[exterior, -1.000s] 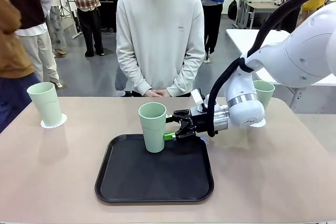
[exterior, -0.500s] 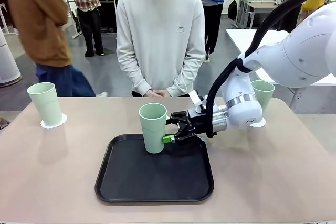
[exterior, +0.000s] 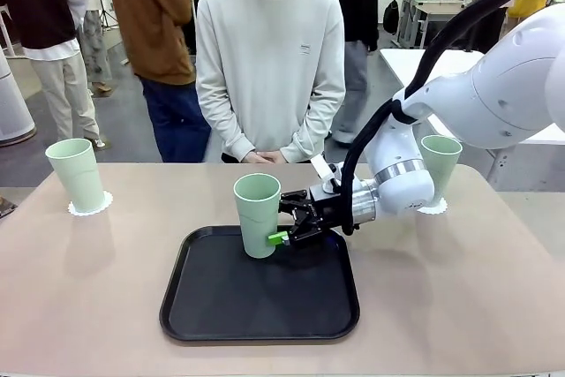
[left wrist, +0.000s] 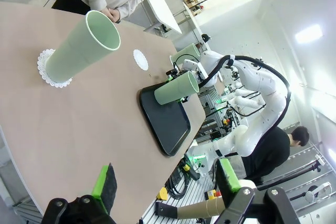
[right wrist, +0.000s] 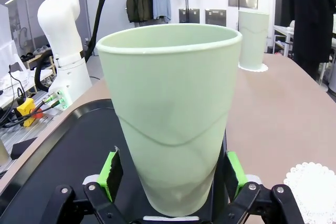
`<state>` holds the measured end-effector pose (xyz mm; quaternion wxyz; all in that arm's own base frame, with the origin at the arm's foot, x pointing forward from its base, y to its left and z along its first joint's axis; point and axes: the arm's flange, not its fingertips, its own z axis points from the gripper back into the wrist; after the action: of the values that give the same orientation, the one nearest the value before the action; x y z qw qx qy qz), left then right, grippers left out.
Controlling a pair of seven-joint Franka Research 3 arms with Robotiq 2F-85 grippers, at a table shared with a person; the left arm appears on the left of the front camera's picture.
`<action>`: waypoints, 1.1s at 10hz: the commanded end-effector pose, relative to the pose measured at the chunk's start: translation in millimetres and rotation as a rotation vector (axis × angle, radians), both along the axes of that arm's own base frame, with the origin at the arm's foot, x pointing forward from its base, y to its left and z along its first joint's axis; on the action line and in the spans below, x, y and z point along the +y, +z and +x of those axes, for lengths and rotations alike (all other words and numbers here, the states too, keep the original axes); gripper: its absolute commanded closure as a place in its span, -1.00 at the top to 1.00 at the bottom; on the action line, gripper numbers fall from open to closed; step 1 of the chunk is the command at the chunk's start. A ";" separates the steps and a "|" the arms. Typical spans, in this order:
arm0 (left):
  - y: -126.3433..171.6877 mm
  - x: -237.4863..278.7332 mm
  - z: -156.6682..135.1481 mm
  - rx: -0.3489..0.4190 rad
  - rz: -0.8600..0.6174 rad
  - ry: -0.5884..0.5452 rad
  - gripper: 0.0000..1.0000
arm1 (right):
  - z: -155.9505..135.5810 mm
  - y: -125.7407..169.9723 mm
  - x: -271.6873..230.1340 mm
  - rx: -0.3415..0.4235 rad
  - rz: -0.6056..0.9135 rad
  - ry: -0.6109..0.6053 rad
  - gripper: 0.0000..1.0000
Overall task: Place coasters on the table and set cups on them.
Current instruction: Take one Reusable plastic cup from the Flat Tray and place it on a coaster set by the human.
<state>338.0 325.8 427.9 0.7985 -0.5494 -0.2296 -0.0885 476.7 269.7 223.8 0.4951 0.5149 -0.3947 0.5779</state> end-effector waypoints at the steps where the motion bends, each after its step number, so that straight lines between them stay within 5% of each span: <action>1: 2.7 0.6 -1.8 -0.004 -0.006 -0.003 1.00 | 8.3 -2.6 11.9 -0.005 0.019 -0.022 1.00; 7: 2.7 0.6 -1.8 -0.004 -0.006 -0.003 1.00 | 15.4 -6.7 33.8 0.020 -0.003 0.003 1.00; 8: 2.7 0.6 -1.8 -0.004 -0.006 -0.003 1.00 | 15.3 -6.2 33.8 0.017 -0.001 0.010 0.79; 9: 2.7 0.6 -1.8 -0.004 -0.006 -0.003 1.00 | 14.2 -6.7 33.5 0.019 -0.006 0.022 -0.15; 10: 2.7 0.6 -1.8 -0.004 -0.006 -0.003 1.00 | 14.0 -6.6 33.5 0.023 -0.007 0.024 -0.36; 11: 2.7 0.6 -1.8 -0.004 -0.006 -0.003 1.00 | 13.2 -6.0 33.3 0.024 -0.010 0.024 -1.00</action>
<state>338.0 325.8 427.9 0.7985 -0.5494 -0.2296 -0.0885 485.1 298.6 219.7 0.4849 0.5258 -0.3924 0.5783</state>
